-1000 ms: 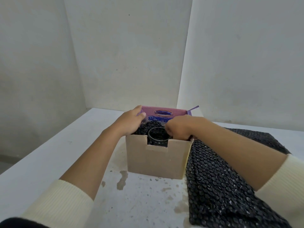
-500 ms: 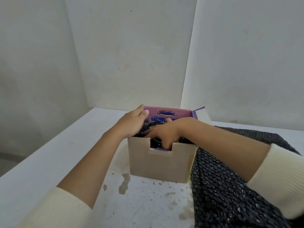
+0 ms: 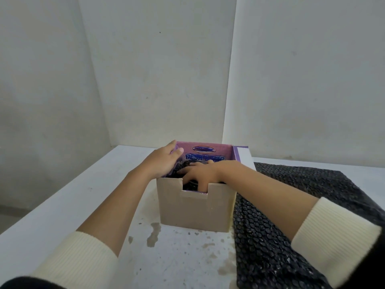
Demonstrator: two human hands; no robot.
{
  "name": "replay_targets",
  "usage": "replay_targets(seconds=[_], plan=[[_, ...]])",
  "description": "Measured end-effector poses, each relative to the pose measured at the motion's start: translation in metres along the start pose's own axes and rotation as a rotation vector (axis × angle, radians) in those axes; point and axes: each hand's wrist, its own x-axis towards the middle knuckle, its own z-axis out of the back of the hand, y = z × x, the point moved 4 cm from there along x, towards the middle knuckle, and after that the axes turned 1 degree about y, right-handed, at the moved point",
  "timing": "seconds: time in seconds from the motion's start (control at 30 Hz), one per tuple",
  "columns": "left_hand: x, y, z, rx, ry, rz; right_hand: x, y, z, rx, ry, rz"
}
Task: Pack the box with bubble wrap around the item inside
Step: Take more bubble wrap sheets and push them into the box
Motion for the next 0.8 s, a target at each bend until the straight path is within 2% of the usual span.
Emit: replay_targets(seconds=[0.1,0.17,0.27,0.4,0.63,0.73,0.8], plan=[[0.0,-0.003,0.001,0.022,0.008,-0.006,0.002,-0.004,0.002,0.035,-0.015,0.006],[0.001,-0.002,0.003,0.035,0.01,-0.002,-0.011,-0.008,0.015,0.222,-0.164,0.055],[0.002,-0.006,0.006,0.114,-0.021,-0.01,-0.059,-0.038,0.041,0.411,-0.474,-0.024],[0.001,-0.046,0.007,0.014,-0.138,-0.172,-0.126,-0.093,0.034,0.541,-0.656,-0.188],[-0.02,-0.161,-0.064,-0.28,-0.047,-0.55,-0.208,-0.149,-0.037,0.648,-0.709,-0.386],[-0.032,-0.193,-0.111,-0.241,0.039,-0.669,-0.234,-0.17,-0.075,0.629,-0.701,-0.483],[-0.032,-0.199,-0.146,-0.162,0.143,-0.667,-0.247,-0.179,-0.102,0.646,-0.659,-0.537]])
